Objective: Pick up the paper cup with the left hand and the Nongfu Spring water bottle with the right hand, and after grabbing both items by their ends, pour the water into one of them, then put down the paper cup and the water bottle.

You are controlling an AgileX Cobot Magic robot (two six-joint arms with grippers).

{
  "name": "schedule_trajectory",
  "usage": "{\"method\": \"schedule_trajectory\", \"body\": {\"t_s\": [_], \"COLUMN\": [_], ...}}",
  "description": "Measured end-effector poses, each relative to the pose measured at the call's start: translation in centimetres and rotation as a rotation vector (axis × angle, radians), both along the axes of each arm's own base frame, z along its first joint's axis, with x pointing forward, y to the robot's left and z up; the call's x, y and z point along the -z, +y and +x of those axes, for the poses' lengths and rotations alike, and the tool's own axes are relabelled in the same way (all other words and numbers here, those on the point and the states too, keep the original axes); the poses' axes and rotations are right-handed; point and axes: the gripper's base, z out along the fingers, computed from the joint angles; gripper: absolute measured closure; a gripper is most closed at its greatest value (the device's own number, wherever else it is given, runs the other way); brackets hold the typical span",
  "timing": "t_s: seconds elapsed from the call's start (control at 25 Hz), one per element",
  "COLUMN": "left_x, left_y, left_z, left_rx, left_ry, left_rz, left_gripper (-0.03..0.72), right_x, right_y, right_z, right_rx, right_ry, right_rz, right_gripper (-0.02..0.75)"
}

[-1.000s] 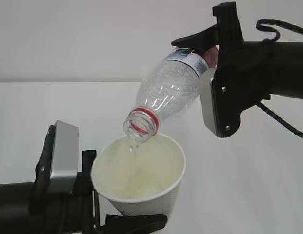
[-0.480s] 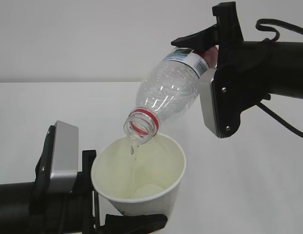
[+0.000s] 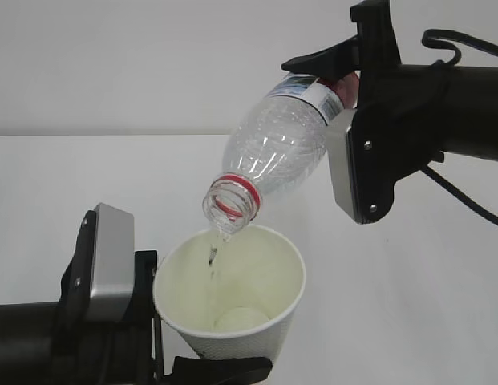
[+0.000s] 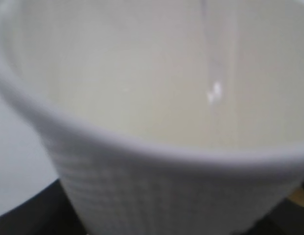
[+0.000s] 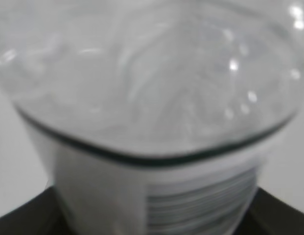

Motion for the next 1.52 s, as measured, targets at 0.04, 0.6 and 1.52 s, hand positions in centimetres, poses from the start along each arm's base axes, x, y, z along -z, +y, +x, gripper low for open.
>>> {"method": "schedule_trajectory", "body": {"t_s": [0.04,0.6,1.52], "left_x": [0.02,0.29,0.37], "left_y": [0.01,0.08,0.11], "left_z": [0.00,0.04,0.05], "left_rx": [-0.001,-0.006,-0.008], "left_ry": [0.001,0.006,0.008], "left_rz": [0.002,0.032,0.042], "left_gripper": [0.160,0.160,0.160], "right_x": [-0.01,-0.02,-0.03], "right_y": [0.00,-0.02,-0.02], "right_z": [0.00,0.02,0.03], "right_rx": [0.001,0.003,0.005], "right_ry": [-0.001,-0.002,-0.001], "right_rz": [0.000,0.002,0.004], "right_gripper": [0.267,0.267,0.268]}}
